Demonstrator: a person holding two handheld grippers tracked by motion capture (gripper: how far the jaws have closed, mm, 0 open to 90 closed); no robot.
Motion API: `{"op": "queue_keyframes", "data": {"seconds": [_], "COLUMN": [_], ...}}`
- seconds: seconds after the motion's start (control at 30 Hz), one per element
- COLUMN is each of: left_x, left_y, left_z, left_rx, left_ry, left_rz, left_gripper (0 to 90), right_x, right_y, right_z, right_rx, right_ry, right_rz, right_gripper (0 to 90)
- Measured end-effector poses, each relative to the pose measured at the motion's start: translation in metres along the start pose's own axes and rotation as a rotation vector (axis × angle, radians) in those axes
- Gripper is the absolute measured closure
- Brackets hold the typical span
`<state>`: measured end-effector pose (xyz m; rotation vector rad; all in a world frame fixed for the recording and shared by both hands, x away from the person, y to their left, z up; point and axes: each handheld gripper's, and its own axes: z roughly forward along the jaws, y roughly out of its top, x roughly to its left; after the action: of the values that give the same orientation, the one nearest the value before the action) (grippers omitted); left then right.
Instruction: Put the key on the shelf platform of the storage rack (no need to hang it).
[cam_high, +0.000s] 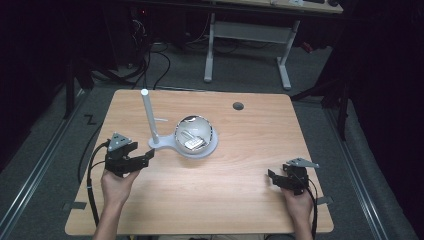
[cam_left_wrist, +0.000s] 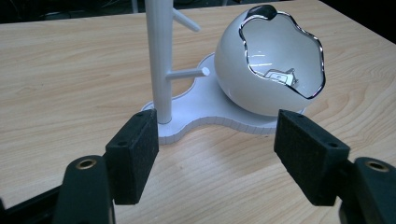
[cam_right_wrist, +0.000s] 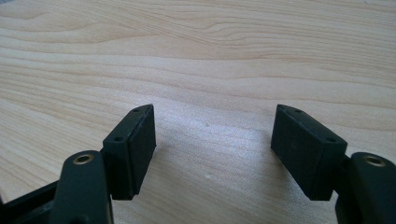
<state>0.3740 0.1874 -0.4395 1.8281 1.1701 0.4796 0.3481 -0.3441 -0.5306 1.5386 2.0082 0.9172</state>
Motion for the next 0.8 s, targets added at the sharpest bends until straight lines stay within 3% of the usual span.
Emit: {"op": "queue_keyframes", "data": {"seconds": [0.8], "left_x": [0.006], "left_y": [-0.025], "left_z": [-0.012], "left_rx": [-0.009], "left_ry": [0.003], "left_rz": [-0.055], "left_gripper": [30.8], "right_x": [0.0], "right_y": [0.0], "right_z": [0.0], "right_rx": [0.001], "right_ry": [0.0], "right_rz": [-0.001], "right_gripper": [31.3]}}
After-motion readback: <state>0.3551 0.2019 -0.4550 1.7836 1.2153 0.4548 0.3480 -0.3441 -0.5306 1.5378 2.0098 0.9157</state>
